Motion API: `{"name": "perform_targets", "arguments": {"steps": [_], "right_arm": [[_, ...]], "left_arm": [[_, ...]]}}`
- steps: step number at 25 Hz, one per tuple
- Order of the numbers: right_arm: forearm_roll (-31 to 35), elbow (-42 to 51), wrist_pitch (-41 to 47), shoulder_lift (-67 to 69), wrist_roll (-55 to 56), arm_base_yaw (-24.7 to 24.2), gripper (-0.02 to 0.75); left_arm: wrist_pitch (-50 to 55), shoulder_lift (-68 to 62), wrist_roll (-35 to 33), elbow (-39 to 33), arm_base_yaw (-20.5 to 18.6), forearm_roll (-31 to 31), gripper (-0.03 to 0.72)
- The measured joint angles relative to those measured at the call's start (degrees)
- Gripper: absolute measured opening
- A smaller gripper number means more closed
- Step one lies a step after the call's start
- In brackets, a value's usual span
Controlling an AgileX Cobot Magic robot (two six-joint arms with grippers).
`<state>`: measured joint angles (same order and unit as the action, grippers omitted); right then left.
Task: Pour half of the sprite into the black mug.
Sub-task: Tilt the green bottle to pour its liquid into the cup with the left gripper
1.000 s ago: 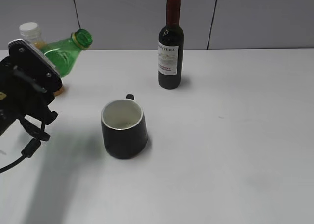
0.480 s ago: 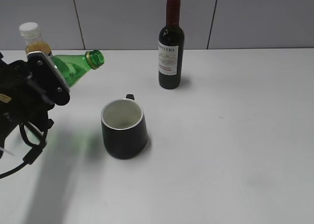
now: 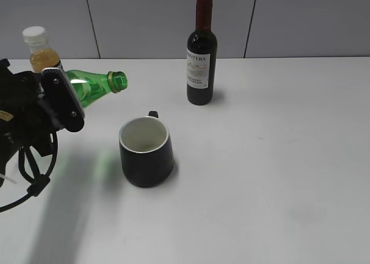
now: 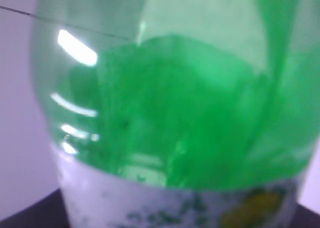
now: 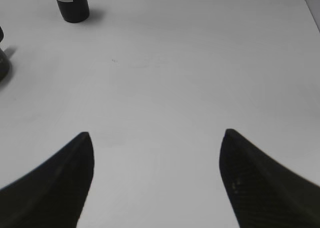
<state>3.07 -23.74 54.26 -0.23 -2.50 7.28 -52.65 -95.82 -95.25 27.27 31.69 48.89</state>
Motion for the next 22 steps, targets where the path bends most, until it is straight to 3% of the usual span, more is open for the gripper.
{"name": "perform_targets", "arguments": {"steps": [22], "right_arm": [[0.0,0.0,0.0,0.0,0.0,0.0,0.592]], "left_arm": [[-5.46,-0.04,-12.04,0.0,0.0,1.42,0.454]]}}
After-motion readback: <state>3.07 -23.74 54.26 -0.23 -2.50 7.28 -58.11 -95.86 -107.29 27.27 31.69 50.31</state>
